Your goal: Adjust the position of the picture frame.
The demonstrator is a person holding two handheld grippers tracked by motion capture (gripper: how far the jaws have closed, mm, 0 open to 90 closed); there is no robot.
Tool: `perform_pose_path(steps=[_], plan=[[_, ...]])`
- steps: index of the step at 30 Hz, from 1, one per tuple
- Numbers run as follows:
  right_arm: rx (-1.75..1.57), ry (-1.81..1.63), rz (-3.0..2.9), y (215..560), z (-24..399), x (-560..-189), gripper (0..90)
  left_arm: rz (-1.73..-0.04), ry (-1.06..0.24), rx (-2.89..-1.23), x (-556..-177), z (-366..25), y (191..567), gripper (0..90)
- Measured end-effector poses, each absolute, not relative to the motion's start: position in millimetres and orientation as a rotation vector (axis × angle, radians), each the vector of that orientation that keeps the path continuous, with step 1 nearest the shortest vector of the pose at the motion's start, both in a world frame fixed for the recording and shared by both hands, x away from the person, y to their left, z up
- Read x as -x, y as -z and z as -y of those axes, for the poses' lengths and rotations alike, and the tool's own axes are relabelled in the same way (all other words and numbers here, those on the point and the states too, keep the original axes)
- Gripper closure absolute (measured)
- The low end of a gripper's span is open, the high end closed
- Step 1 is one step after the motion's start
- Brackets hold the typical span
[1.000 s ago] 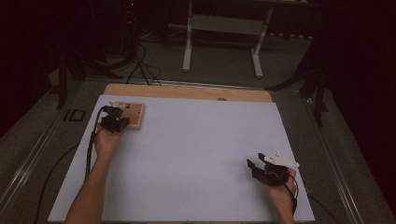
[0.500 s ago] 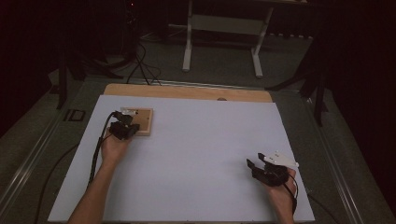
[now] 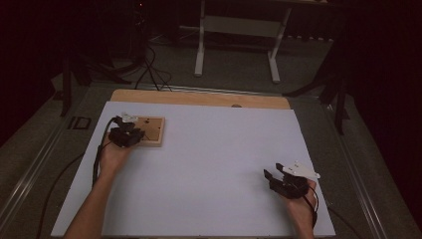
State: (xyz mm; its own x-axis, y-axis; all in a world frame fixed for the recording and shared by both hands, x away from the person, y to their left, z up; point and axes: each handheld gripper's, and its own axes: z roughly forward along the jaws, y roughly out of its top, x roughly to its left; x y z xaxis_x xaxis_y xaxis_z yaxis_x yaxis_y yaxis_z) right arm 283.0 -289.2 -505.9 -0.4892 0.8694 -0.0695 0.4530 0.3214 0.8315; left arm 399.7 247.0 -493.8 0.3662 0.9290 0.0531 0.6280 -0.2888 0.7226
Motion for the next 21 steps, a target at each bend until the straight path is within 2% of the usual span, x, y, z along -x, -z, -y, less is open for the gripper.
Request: perform_pose_path(steps=[6, 11, 16, 21], plan=[[-1.162, -1.06, -2.078, 506, 289, -283, 44.8, -1.509, -0.63, -1.855, -410, -275, 493, 63.8], [-1.161, -1.062, -2.079, 506, 290, -283, 44.4, -1.581, -0.577, -1.825, -418, -282, 503, 63.9], [-1.166, -1.065, -2.076, 506, 290, -283, 44.3, -1.594, -0.566, -1.843, -421, -279, 509, 66.3], [-1.166, -1.068, -2.076, 506, 290, -283, 44.0, -1.595, -0.556, -1.842, -422, -279, 510, 77.1]])
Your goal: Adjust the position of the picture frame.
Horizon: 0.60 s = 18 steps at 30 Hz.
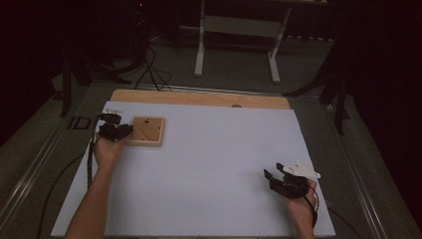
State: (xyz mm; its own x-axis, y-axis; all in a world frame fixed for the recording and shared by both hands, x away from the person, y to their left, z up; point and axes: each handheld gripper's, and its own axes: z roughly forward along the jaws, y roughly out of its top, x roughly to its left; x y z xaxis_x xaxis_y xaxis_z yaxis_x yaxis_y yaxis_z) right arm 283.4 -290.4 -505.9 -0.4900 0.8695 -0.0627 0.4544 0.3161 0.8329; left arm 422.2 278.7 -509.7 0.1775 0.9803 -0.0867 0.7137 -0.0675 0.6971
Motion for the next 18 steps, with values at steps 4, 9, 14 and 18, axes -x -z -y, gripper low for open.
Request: perform_pose_path(steps=[4, 9, 14, 18], plan=[[-1.161, -1.065, -2.079, 506, 290, -283, 43.9, -1.588, -0.556, -1.858, -422, -276, 509, 80.7], [-1.158, -1.065, -2.081, 506, 289, -284, 43.8, -1.581, -0.544, -1.871, -422, -275, 508, 81.2], [-1.157, -1.065, -2.081, 506, 289, -284, 43.8, -1.566, -0.543, -1.893, -420, -271, 508, 81.2], [-1.158, -1.066, -2.08, 506, 289, -283, 43.8, -1.541, -0.551, -1.931, -418, -265, 507, 81.1]])
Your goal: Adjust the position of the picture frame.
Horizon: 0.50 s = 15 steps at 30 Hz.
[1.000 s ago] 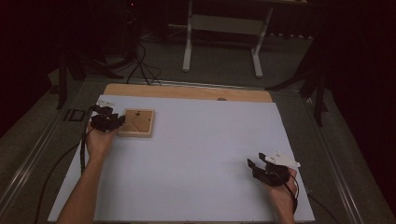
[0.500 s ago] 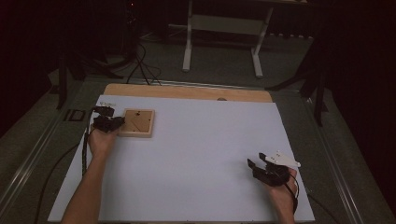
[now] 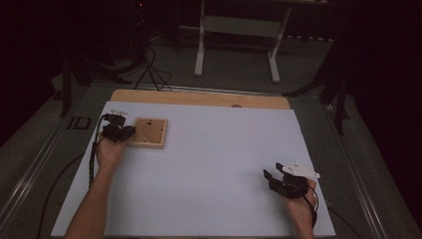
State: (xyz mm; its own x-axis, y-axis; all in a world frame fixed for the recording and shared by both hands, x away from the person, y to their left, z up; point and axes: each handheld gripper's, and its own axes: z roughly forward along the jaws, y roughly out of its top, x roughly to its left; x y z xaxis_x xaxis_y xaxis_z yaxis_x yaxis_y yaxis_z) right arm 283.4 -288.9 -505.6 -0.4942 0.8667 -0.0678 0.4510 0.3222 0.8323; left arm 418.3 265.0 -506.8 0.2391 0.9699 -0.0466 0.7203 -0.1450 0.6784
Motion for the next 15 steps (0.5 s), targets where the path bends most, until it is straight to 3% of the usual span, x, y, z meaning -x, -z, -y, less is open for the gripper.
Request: perform_pose_path(steps=[15], plan=[[-1.156, -1.067, -2.08, 505, 289, -283, 43.8, -1.458, -0.55, -1.982, -411, -238, 507, 81.2]])
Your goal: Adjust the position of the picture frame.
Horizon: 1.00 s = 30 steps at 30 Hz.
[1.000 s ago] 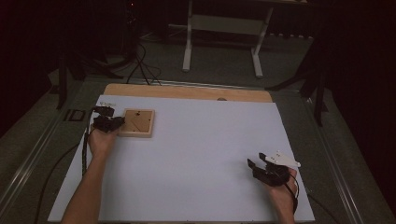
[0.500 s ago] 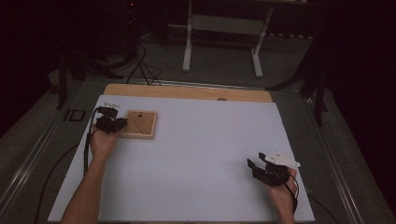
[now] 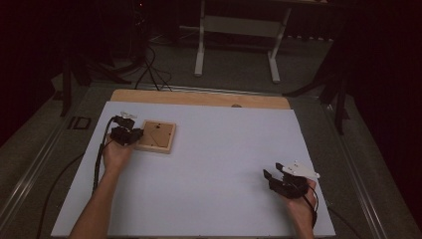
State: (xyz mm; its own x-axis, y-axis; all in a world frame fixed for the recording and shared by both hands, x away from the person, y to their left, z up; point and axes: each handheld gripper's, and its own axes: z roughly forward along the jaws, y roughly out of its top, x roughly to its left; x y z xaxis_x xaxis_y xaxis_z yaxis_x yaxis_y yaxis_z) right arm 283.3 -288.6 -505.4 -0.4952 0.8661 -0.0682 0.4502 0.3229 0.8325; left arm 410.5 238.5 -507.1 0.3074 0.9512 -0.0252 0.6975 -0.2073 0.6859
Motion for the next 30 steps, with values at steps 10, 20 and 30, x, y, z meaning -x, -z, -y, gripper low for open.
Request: perform_pose_path(steps=[10, 20, 30], plan=[[-1.153, -1.067, -2.08, 505, 288, -283, 44.1, -1.401, -0.522, -1.978, -401, -224, 509, 81.3], [-1.151, -1.068, -2.076, 505, 288, -283, 44.2, -1.33, -0.491, -1.993, -394, -209, 511, 81.4], [-1.149, -1.066, -2.079, 505, 287, -283, 44.2, -1.236, -0.463, -2.032, -388, -192, 512, 81.5]])
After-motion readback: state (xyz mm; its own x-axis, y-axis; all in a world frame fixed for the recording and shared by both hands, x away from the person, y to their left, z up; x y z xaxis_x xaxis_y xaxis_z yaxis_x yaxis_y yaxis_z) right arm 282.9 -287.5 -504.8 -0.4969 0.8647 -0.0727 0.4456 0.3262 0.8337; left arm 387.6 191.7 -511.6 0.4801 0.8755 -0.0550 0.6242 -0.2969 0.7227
